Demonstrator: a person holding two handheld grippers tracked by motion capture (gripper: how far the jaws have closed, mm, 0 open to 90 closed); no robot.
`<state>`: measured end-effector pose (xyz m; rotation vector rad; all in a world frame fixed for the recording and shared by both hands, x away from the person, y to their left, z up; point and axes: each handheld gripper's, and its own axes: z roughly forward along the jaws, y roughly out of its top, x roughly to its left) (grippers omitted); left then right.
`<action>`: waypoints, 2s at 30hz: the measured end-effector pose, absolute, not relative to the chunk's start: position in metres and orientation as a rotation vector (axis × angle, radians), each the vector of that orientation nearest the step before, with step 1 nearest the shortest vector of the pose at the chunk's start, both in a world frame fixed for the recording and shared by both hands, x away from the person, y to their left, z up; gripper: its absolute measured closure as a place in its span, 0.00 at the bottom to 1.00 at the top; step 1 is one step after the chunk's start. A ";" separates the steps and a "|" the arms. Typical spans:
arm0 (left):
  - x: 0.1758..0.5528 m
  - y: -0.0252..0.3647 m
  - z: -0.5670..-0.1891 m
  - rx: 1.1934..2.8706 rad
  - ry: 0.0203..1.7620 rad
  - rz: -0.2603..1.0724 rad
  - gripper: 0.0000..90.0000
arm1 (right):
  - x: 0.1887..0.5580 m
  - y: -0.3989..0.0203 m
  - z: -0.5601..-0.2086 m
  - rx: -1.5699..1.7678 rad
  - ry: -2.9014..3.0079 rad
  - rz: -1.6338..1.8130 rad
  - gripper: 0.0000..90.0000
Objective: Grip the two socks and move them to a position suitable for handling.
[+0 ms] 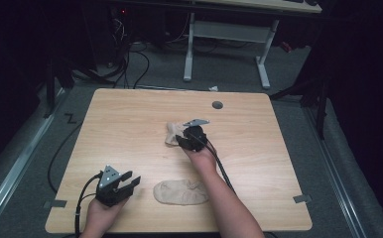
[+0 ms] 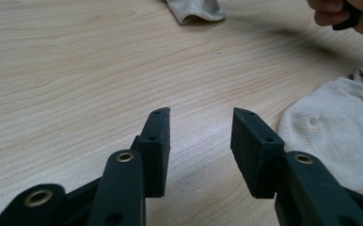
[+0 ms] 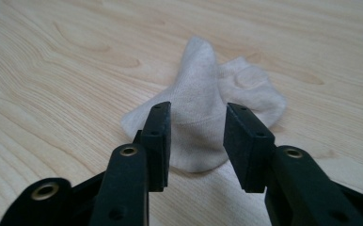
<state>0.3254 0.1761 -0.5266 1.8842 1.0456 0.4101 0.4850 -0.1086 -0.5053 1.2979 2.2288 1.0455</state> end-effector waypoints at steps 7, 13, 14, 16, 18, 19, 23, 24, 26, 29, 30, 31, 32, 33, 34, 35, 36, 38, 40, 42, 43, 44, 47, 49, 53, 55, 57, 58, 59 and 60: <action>0.325 0.178 -0.526 1.874 1.050 0.409 0.65 | 0.506 -0.089 -0.498 1.284 2.282 1.006 0.61; 0.326 0.180 -0.527 1.871 1.052 0.401 0.65 | 0.502 -0.089 -0.513 1.275 2.334 0.929 0.85; 0.326 0.180 -0.528 1.872 1.053 0.401 0.65 | 0.502 -0.089 -0.513 1.275 2.334 0.929 0.85; 0.326 0.180 -0.528 1.872 1.052 0.398 0.65 | 0.495 -0.088 -0.509 1.241 2.338 0.947 0.92; 0.326 0.180 -0.528 1.872 1.050 0.401 0.65 | 0.487 -0.087 -0.501 1.180 2.343 0.974 0.93; 0.326 0.179 -0.528 1.873 1.050 0.403 0.66 | 0.482 -0.086 -0.497 1.155 2.344 0.992 0.93; 0.326 0.178 -0.527 1.872 1.046 0.406 0.66 | 0.460 -0.084 -0.477 1.075 2.334 1.066 0.92; 0.326 0.177 -0.527 1.873 1.046 0.408 0.65 | 0.455 -0.084 -0.473 1.051 2.332 1.081 0.92; 0.326 0.175 -0.527 1.878 1.042 0.413 0.64 | 0.445 -0.085 -0.467 1.024 2.329 1.113 0.92; 0.327 0.173 -0.527 1.869 1.046 0.418 0.62 | 0.433 -0.086 -0.462 1.005 2.330 1.155 0.92; 0.327 0.172 -0.527 1.864 1.048 0.415 0.60 | 0.428 -0.086 -0.461 1.002 2.335 1.165 0.92; 0.328 0.171 -0.526 1.860 1.048 0.415 0.59 | 0.425 -0.087 -0.460 1.000 2.335 1.181 0.92; 0.328 0.168 -0.525 1.857 1.046 0.409 0.57 | 0.421 -0.088 -0.460 0.995 2.334 1.201 0.92; 0.329 0.166 -0.525 1.856 1.042 0.407 0.55 | 0.415 -0.088 -0.459 0.993 2.337 1.221 0.92; 0.330 0.163 -0.524 1.858 1.039 0.414 0.54 | 0.412 -0.087 -0.458 0.985 2.336 1.228 0.92; 0.331 0.159 -0.523 1.859 1.035 0.412 0.52 | 0.408 -0.087 -0.457 0.976 2.335 1.238 0.92; 0.333 0.155 -0.521 1.862 1.025 0.410 0.51 | 0.405 -0.086 -0.456 0.970 2.339 1.252 0.92; 0.336 0.147 -0.520 1.861 1.015 0.411 0.50 | 0.400 -0.085 -0.455 0.949 2.339 1.265 0.92; 0.343 0.139 -0.519 1.865 1.011 0.409 0.49 | 0.396 -0.083 -0.454 0.939 2.344 1.275 0.92; 0.350 0.132 -0.520 1.857 1.016 0.388 0.48 | 0.393 -0.082 -0.452 0.924 2.344 1.283 0.92; 0.352 0.129 -0.520 1.858 1.019 0.385 0.48 | 0.392 -0.082 -0.451 0.926 2.346 1.298 0.92; 0.356 0.126 -0.519 1.862 1.023 0.388 0.48 | 0.391 -0.082 -0.450 0.923 2.346 1.308 0.92; 0.364 0.119 -0.517 1.849 1.024 0.396 0.51 | 0.386 -0.080 -0.446 0.903 2.346 1.337 0.92; 0.367 0.118 -0.517 1.842 1.027 0.424 0.59 | 0.384 -0.081 -0.445 0.894 2.346 1.342 0.92; 0.369 0.122 -0.518 1.848 1.061 0.479 0.84 | 0.386 -0.088 -0.451 0.914 2.342 1.310 0.92; 0.368 0.125 -0.519 1.847 1.067 0.520 0.92 | 0.387 -0.091 -0.456 0.937 2.346 1.300 0.91; 0.366 0.127 -0.519 1.840 1.071 0.540 0.97 | 0.389 -0.094 -0.462 0.955 2.353 1.272 0.92; 0.365 0.128 -0.518 1.835 1.071 0.553 0.97 | 0.390 -0.095 -0.466 0.959 2.356 1.256 0.92; 0.364 0.129 -0.517 1.832 1.067 0.570 0.97 | 0.390 -0.095 -0.469 0.964 2.362 1.240 0.92; 0.363 0.130 -0.517 1.832 1.064 0.575 0.96 | 0.391 -0.096 -0.471 0.969 2.371 1.231 0.92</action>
